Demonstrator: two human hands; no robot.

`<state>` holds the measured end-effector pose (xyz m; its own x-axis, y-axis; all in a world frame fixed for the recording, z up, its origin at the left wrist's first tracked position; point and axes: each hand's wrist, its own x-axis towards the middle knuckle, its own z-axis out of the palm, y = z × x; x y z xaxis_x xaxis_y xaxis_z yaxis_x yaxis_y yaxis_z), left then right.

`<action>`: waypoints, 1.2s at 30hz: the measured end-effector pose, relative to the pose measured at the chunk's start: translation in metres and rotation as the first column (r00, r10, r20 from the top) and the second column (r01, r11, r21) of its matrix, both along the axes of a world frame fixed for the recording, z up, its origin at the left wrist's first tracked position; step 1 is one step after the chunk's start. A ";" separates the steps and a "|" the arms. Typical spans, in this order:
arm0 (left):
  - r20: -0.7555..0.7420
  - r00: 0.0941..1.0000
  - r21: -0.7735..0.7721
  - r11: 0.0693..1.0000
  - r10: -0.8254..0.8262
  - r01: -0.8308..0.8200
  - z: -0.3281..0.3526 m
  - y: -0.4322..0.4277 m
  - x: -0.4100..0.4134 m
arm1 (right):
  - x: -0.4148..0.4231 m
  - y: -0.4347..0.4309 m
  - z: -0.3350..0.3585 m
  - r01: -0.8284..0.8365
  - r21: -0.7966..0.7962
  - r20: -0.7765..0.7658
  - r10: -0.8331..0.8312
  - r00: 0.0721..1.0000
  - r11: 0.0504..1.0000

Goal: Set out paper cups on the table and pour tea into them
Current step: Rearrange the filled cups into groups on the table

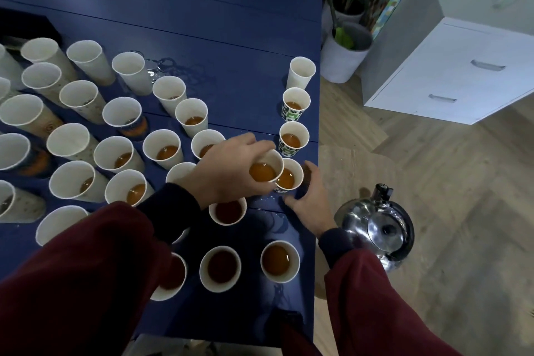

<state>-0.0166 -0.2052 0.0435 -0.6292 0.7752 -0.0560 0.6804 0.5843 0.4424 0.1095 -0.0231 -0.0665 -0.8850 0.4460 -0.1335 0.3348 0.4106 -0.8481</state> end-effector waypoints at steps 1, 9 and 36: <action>0.014 1.000 0.007 1.000 0.028 -0.028 0.004 0.002 -0.002 | 0.003 0.001 0.005 0.005 0.009 -0.018 -0.005 1.000 1.000; -0.004 0.989 0.118 0.982 0.148 -0.146 0.035 0.019 -0.017 | -0.021 -0.026 0.089 -0.118 0.033 -0.251 0.122 0.960 0.992; -0.242 0.930 -0.472 0.871 -0.275 0.135 -0.029 -0.064 -0.176 | -0.245 0.007 0.079 -0.154 0.336 0.056 0.143 0.988 0.929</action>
<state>-0.1929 -0.2691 0.0148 -0.4997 0.8260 -0.2608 0.8628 0.5014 -0.0653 -0.1353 -0.0157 0.0124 -0.9426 0.3330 -0.0245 0.2706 0.7187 -0.6406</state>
